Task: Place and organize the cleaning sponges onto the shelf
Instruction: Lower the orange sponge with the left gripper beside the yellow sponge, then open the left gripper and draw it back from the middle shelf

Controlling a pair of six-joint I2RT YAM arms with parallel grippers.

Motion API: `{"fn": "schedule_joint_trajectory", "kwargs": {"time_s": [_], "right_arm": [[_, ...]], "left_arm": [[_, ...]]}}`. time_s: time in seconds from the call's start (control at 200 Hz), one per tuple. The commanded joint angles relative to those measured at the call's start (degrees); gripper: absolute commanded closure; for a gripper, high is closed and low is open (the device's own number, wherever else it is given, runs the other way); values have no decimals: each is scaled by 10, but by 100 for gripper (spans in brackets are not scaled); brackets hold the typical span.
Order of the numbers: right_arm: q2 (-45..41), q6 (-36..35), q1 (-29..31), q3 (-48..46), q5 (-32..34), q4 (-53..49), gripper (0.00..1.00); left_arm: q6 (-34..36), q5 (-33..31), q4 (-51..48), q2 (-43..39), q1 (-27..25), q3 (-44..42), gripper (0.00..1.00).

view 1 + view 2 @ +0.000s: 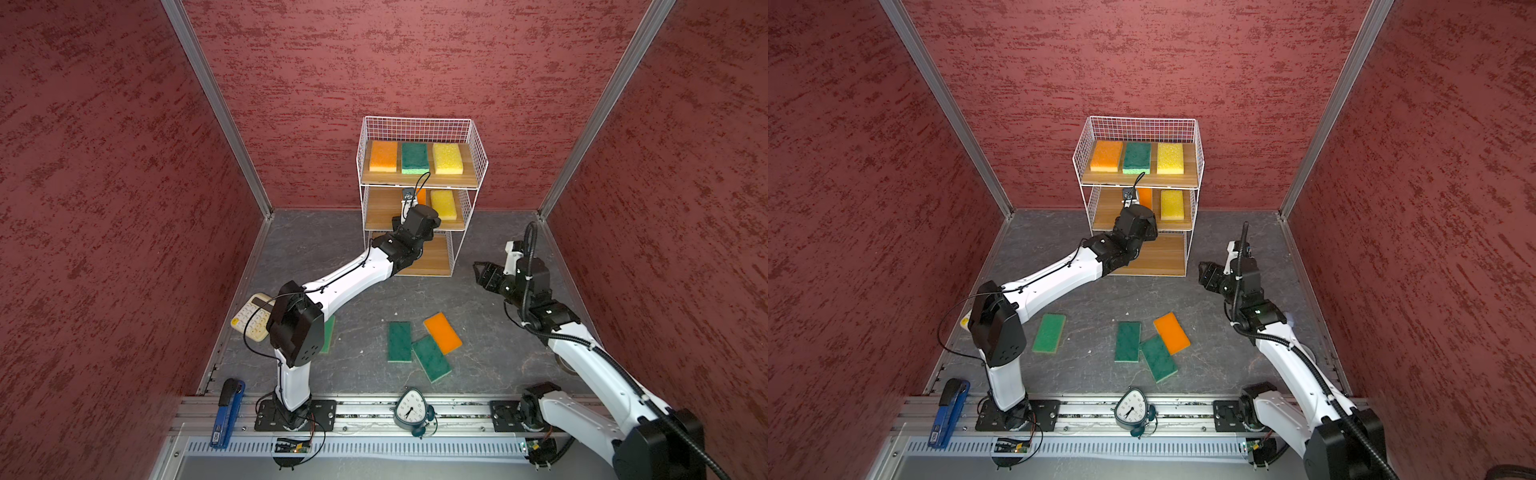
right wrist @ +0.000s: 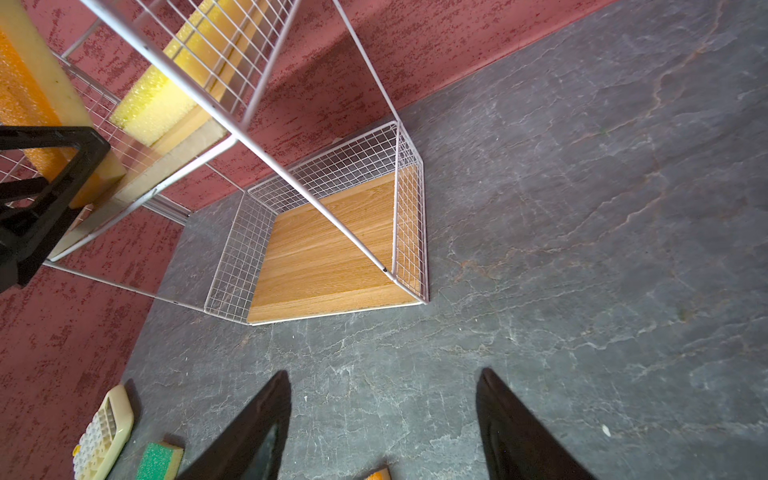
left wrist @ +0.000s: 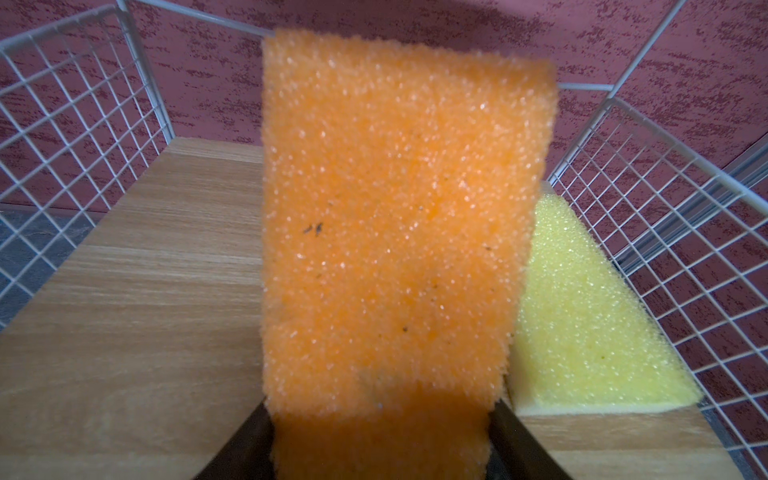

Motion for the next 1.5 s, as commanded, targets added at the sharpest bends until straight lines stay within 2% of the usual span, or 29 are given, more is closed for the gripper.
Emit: {"fn": "schedule_joint_trajectory", "kwargs": {"time_s": [0.0, 0.195, 0.626, 0.897, 1.182, 1.493], "right_arm": [[-10, 6, -3, -6, -5, 19, 29], [-12, 6, -3, -8, -5, 20, 29], [-9, 4, -3, -7, -1, 19, 29], [-14, 2, -3, -6, 3, 14, 29], [-13, 2, -3, -6, 3, 14, 29], [-15, 1, -3, -5, 2, 14, 29]], "left_arm": [[-3, 6, -10, 11, 0, 11, 30], [-3, -8, -19, 9, -2, 7, 24], [-4, -2, -8, -10, 0, -13, 24], [-11, 38, 6, -12, 18, -32, 24], [5, 47, 20, -6, 19, -43, 35], [2, 5, 29, -5, 4, -49, 38]]}}
